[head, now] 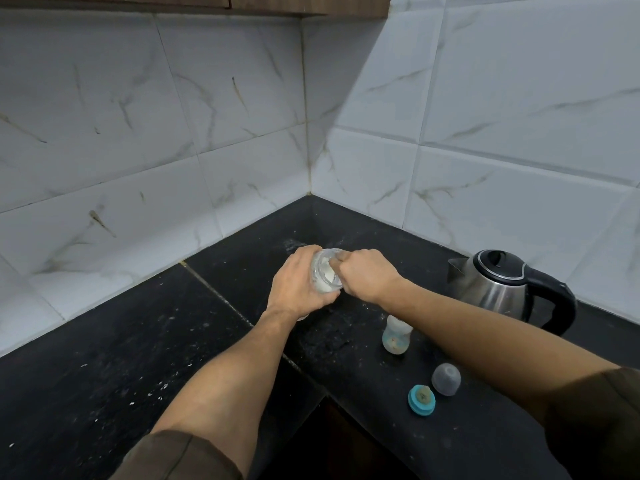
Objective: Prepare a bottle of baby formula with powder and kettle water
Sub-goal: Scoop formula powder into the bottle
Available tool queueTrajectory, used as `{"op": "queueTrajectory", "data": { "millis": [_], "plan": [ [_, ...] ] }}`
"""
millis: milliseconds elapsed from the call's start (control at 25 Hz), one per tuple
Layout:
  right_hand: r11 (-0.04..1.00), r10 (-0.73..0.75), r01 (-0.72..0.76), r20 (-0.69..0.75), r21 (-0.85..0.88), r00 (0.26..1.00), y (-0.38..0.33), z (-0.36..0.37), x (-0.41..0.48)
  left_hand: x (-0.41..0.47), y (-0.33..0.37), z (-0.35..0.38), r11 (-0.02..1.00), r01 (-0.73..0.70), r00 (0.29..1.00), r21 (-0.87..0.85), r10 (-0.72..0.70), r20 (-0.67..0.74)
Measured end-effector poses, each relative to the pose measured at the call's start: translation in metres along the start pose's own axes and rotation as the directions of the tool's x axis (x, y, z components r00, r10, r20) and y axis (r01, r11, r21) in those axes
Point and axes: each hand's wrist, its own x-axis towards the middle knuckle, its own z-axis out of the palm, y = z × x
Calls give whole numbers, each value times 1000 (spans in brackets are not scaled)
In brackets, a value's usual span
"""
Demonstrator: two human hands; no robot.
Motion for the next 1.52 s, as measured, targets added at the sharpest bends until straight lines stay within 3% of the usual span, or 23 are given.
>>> {"op": "queueTrajectory", "data": {
  "millis": [160,440,720,1320,1520],
  "plan": [
    [995,19,-19,0,96,1000,0,-1,-6,-1,4,2,999,42,999,-16,-42,-14],
    [899,185,-216,118,380,976,-4,-3,-4,0,4,9,998,39,998,43,-41,39],
    [862,238,-306,209,405,948,-5,-2,-5,-5,0,11,998,32,996,56,-36,79],
    [909,203,-253,179,332,963,-5,-1,-7,-7,1,13,998,-8,993,59,1,122],
    [792,279,-336,187,511,942,1,4,-2,-8,1,13,998,65,993,21,-66,94]
  ]
}}
